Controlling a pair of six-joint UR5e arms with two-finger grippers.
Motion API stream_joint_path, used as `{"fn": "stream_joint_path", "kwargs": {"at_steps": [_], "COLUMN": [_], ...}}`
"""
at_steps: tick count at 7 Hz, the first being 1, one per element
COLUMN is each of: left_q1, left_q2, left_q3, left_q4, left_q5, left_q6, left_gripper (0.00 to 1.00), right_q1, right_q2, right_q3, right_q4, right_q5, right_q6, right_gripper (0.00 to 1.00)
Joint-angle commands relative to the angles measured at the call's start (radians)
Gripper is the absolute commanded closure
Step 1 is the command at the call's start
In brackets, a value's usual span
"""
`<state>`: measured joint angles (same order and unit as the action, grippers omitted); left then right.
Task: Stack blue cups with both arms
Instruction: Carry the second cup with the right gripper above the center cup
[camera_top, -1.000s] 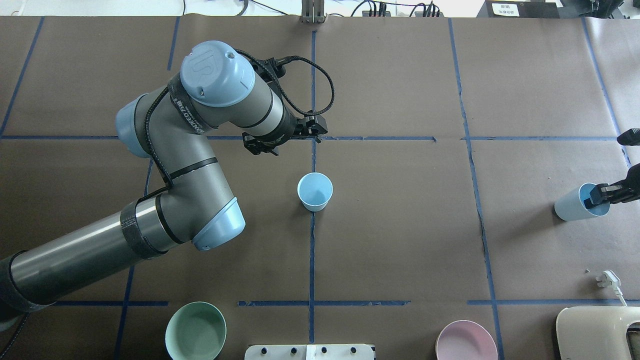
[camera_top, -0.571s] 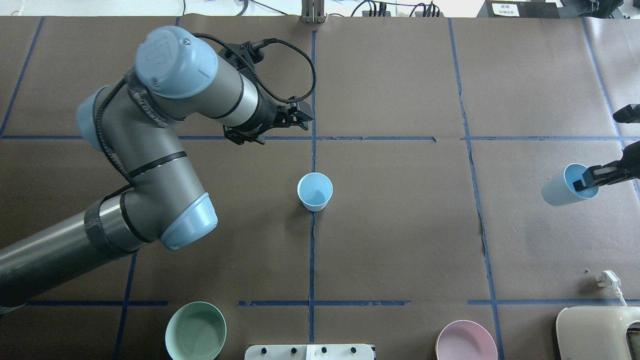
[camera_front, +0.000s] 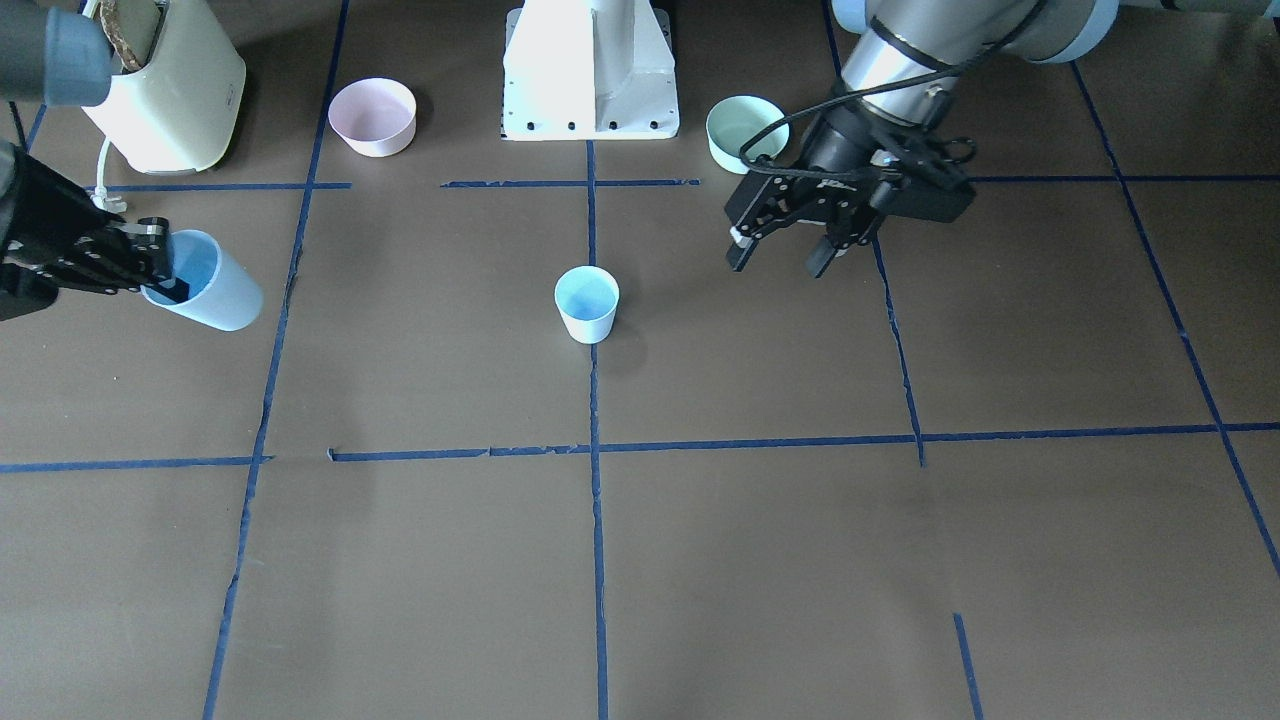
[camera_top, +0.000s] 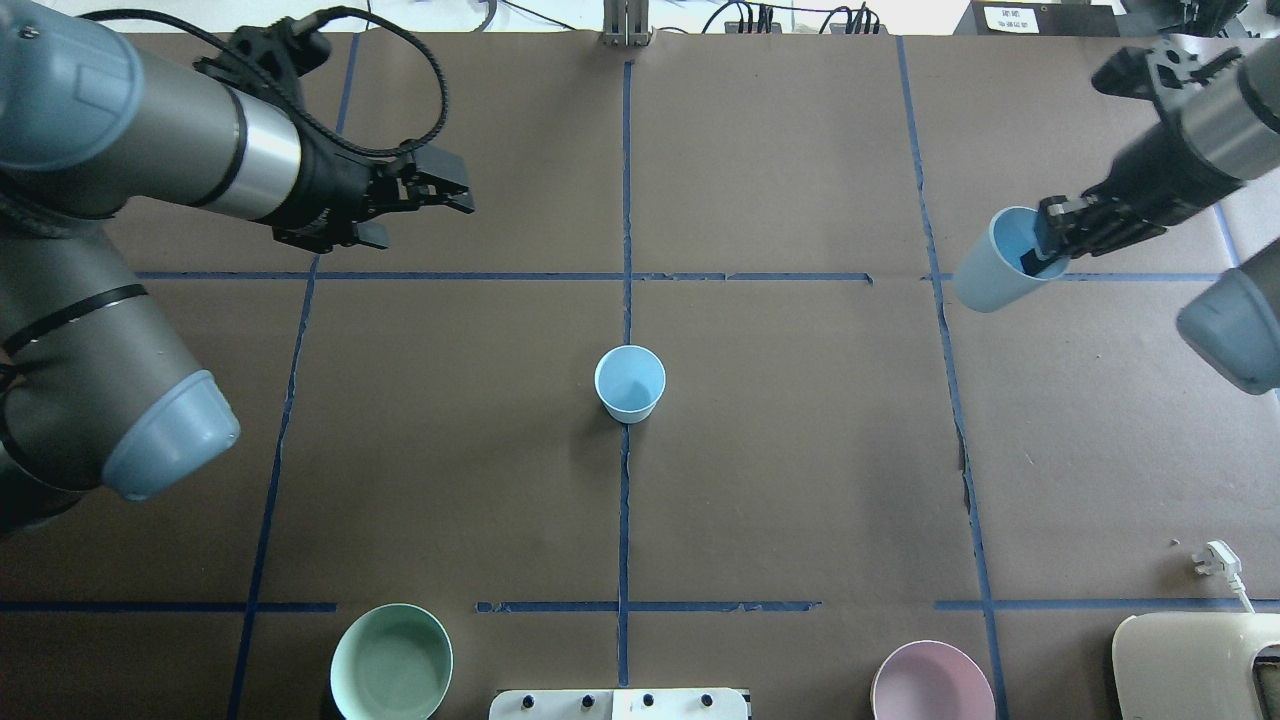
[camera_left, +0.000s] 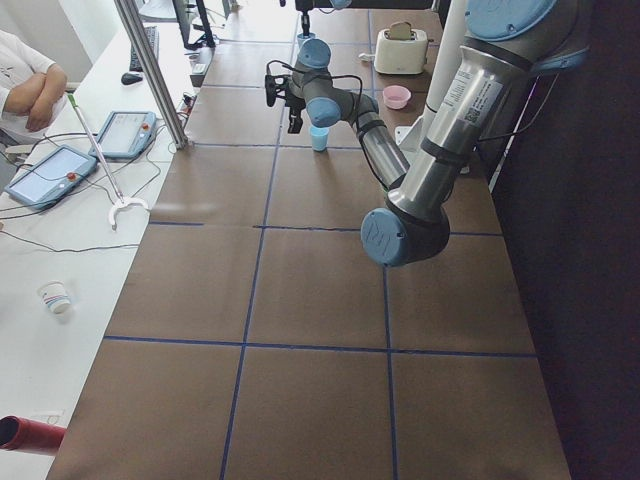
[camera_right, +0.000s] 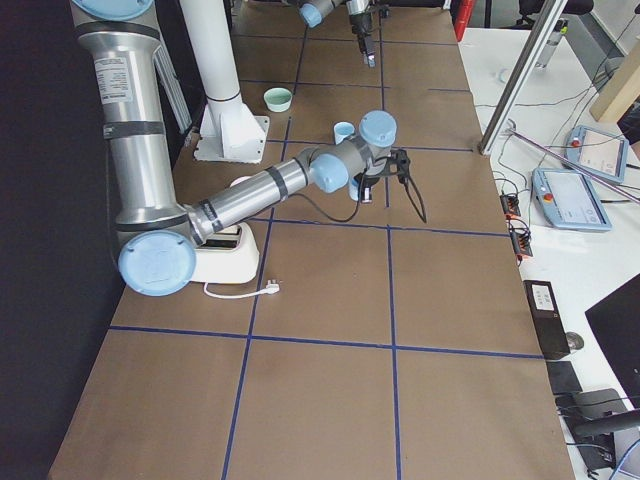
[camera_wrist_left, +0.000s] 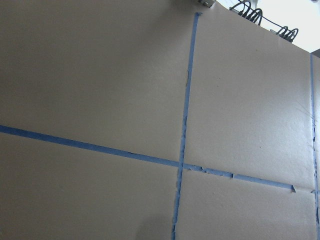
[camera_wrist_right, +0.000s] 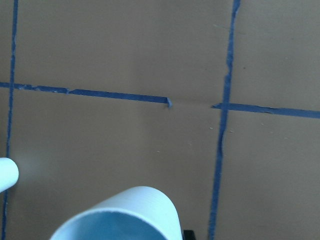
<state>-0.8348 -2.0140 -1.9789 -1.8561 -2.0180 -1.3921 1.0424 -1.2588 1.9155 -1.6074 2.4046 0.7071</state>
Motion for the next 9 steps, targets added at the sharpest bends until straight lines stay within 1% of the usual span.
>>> {"fn": "stream_joint_path", "kwargs": {"at_steps": [1, 2, 3, 4, 5, 7, 8, 9], "left_q1": [-0.099, -0.102, -0.102, -0.102, -0.101, -0.099, -0.098, -0.098], "left_q2": [0.095, 0.112, 0.115, 0.115, 0.115, 0.115, 0.115, 0.115], "left_q3": [-0.02, -0.02, -0.017, -0.014, -0.008, -0.008, -0.008, -0.008], "left_q4": [0.023, 0.023, 0.023, 0.023, 0.023, 0.021, 0.021, 0.021], "left_q5": [-0.116, -0.116, -0.116, -0.116, -0.116, -0.117, -0.117, -0.117], "left_q6": [0.137, 0.145, 0.145, 0.145, 0.145, 0.143, 0.143, 0.143], "left_gripper": [0.0, 0.0, 0.0, 0.0, 0.0, 0.0, 0.0, 0.0], "right_q1": [-0.173, -0.261, -0.333, -0.356, -0.367, -0.389, -0.415, -0.432], "right_q2": [0.214, 0.279, 0.397, 0.445, 0.447, 0.455, 0.461, 0.472], "right_q3": [-0.007, -0.03, -0.117, -0.178, -0.188, -0.197, -0.2, -0.21], "right_q4": [-0.124, -0.125, -0.129, -0.129, -0.129, -0.129, -0.128, -0.128], "right_q5": [-0.123, -0.198, -0.285, -0.292, -0.324, -0.35, -0.389, -0.395], "right_q6": [0.22, 0.329, 0.424, 0.446, 0.445, 0.445, 0.445, 0.446], "right_gripper": [1.0, 1.0, 1.0, 1.0, 1.0, 1.0, 1.0, 1.0]}}
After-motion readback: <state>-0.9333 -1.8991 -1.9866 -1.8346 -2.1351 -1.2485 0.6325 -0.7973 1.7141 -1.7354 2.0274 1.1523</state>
